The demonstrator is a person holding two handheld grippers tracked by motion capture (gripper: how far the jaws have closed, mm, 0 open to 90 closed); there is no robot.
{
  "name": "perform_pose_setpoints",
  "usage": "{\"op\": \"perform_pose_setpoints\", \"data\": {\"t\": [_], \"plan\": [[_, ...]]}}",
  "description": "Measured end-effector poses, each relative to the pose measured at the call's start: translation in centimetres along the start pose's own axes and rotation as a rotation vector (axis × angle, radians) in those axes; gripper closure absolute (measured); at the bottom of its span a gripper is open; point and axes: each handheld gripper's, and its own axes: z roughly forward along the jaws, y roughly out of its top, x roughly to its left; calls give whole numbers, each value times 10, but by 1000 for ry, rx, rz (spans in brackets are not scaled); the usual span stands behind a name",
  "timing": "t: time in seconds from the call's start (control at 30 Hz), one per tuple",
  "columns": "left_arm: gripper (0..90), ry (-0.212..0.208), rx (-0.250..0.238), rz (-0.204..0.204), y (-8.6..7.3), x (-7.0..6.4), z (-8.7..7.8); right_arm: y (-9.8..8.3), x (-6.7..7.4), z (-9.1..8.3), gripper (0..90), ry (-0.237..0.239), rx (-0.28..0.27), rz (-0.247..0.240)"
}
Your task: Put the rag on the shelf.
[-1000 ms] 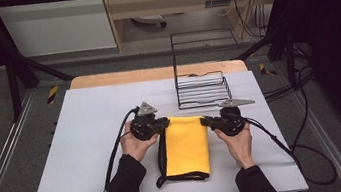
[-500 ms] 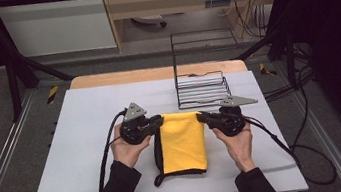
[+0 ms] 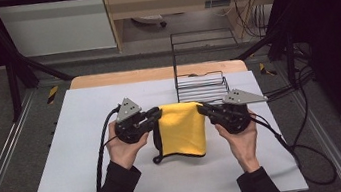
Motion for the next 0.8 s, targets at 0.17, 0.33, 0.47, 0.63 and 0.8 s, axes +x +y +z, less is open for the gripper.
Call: {"op": "perform_pose_setpoints", "data": {"t": [0.17,0.33,0.47,0.63,0.8], "plan": [[794,8,-51,6,10,-2,-4,12,3,-9,844,-11,-53,-42],[793,15,-96,10,18,-5,-5,18,5,-14,844,-24,-85,-62],[794,16,-131,13,25,-8,-5,23,6,-19,844,-36,-117,-77],[794,12,-178,6,36,-10,-6,31,6,-26,844,-48,-159,-96],[794,12,-214,12,49,-15,-4,43,4,-34,844,-78,-196,-123]]}}
